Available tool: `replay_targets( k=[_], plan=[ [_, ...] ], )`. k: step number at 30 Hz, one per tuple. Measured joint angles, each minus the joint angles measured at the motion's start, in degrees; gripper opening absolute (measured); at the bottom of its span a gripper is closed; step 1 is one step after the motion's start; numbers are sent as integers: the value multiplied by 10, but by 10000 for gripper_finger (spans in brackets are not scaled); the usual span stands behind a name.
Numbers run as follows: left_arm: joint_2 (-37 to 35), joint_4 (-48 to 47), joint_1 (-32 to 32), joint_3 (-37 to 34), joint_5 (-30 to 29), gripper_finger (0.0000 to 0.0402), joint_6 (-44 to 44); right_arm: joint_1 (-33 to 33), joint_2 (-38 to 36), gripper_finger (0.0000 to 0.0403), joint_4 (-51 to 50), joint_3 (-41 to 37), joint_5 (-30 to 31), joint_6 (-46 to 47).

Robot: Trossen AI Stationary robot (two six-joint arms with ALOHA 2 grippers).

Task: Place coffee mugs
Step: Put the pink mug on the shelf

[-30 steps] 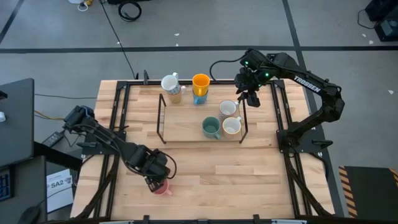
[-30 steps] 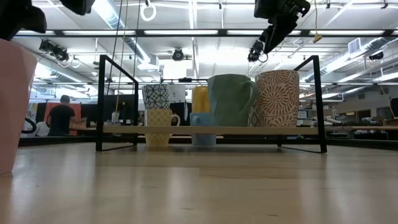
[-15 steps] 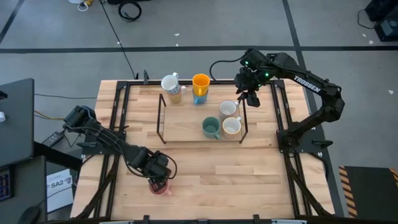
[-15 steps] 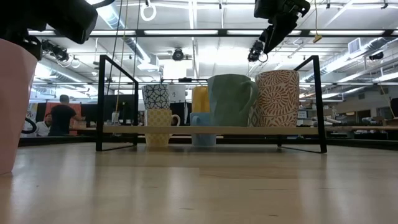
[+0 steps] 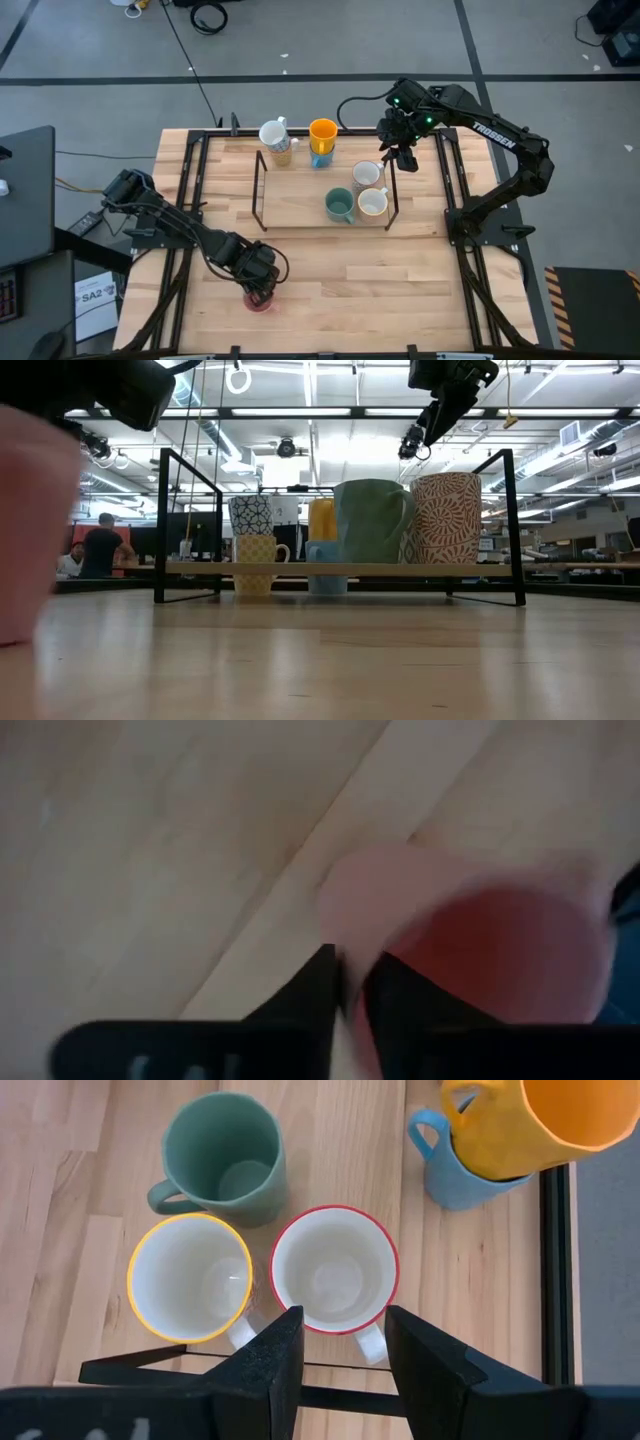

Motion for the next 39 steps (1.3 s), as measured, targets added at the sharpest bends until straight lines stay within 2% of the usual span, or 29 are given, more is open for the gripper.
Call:
replay_targets(
  k=[2,7,15,28,35,39],
  plan=[
    [1,9,8,0,11,23,-2,0,0,149,1,0,0,0],
    [2,17,32,12,38,22,3,0,0,149,3,0,0,0],
    [2,19,106,104,47,26,125,0,0,149,4,0,0,0],
    [1,17,338,269,31,25,285,0,0,149,4,0,0,0],
    [0,16,463,290,18,25,344,0,0,148,4,0,0,0],
    [7,19,512,290,19,25,362,0,0,148,4,0,0,0]
  ],
)
